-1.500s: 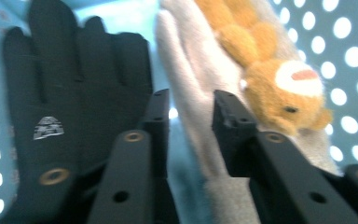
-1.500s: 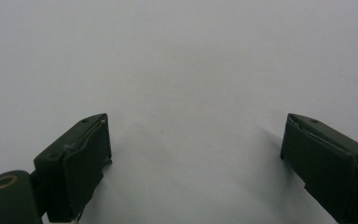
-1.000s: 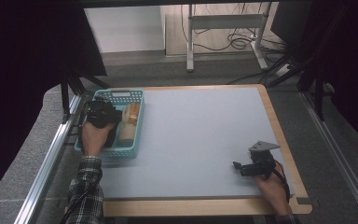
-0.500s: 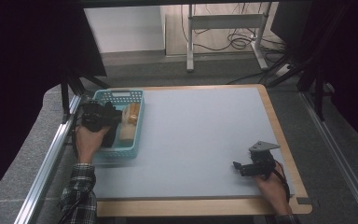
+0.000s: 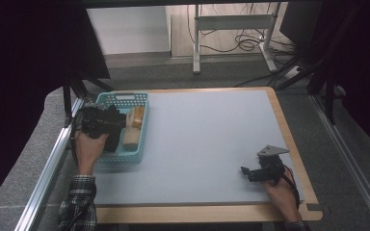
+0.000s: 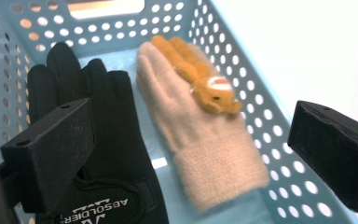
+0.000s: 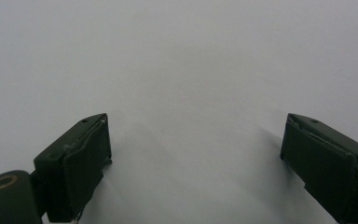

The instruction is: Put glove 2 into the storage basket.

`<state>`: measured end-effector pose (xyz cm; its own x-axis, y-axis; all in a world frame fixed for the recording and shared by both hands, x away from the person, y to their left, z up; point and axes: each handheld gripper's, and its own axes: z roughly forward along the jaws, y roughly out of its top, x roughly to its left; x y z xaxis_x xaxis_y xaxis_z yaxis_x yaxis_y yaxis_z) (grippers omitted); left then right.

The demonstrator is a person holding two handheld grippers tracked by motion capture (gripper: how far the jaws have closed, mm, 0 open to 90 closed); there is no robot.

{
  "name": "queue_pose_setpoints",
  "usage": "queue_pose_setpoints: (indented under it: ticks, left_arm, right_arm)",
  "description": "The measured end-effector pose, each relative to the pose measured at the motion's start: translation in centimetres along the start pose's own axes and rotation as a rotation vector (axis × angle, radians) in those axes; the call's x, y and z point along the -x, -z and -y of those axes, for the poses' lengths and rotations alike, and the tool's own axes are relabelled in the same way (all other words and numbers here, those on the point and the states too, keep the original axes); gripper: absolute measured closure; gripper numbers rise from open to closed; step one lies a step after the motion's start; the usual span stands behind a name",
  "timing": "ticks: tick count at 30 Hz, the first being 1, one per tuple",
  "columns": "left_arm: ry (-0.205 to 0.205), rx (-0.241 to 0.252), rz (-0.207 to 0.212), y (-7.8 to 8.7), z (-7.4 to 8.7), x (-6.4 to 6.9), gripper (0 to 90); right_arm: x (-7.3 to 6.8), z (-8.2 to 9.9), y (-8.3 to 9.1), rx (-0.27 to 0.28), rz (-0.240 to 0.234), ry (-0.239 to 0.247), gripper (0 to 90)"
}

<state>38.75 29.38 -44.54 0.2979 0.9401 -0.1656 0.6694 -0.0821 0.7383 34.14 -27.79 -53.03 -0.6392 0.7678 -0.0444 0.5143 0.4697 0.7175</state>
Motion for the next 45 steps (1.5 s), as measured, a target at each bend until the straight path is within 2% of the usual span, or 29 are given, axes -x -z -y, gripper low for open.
queue_pose_setpoints:
  ticks: [2,11,13,17,19,21,23,25,26,27,31,36,37,38,45]
  left_arm:
    - [-0.04,0.016,0.002,0.4,0.1,0.8,0.2]
    - [-0.085,0.062,0.038,1.6,-0.2,2.8,0.0]
    - [-0.123,0.077,0.037,2.2,-0.5,3.9,0.0]
    - [-0.161,0.078,0.049,2.5,-0.6,5.1,0.0]
    - [-0.19,0.071,0.036,2.5,-0.7,5.8,0.0]
    - [-0.203,0.079,0.053,2.6,-0.7,6.4,0.0]
    - [-0.212,0.079,0.052,2.6,-0.7,6.8,0.0]
    - [-0.209,0.077,0.079,2.5,-0.6,7.1,0.0]
    - [-0.209,0.077,0.079,2.5,-0.6,7.1,0.0]
    - [-0.203,0.078,0.111,2.2,-0.5,7.4,0.0]
    - [-0.206,0.078,0.137,1.6,-0.3,8.2,0.0]
    - [-0.258,0.073,0.148,1.1,0.0,10.0,0.0]
    - [-0.258,0.073,0.148,1.1,0.0,10.0,0.0]
    - [-0.277,0.07,0.16,0.9,0.2,10.7,0.0]
    - [-0.32,0.058,0.201,0.1,0.7,13.2,0.0]
  right_arm:
    - [0.0,0.0,0.0,0.0,0.0,0.001,8.1]
    - [0.0,0.0,0.0,0.0,0.0,0.001,8.1]
    - [0.0,0.0,0.0,-0.001,0.0,0.001,8.1]
    - [0.0,0.0,0.0,-0.001,0.0,0.002,8.1]
    - [0.0,0.0,0.0,-0.002,0.0,0.0,8.1]
    - [0.0,0.0,0.0,-0.001,0.0,0.002,8.1]
    - [0.0,0.0,0.0,-0.002,0.0,0.001,8.1]
    - [0.0,0.0,0.0,-0.001,0.0,0.001,8.1]
    - [0.0,0.0,0.0,-0.001,0.0,0.001,8.1]
    - [0.0,-0.1,0.0,-0.001,0.0,0.002,8.1]
    - [0.0,-0.1,0.0,-0.001,0.0,0.003,8.1]
    - [0.0,-0.1,0.0,-0.001,0.0,0.002,8.1]
    - [0.0,-0.1,0.0,-0.001,0.001,0.003,8.1]
    - [0.0,-0.1,0.0,-0.001,0.0,0.002,8.1]
    - [0.0,-0.1,0.0,-0.001,0.001,0.004,8.1]
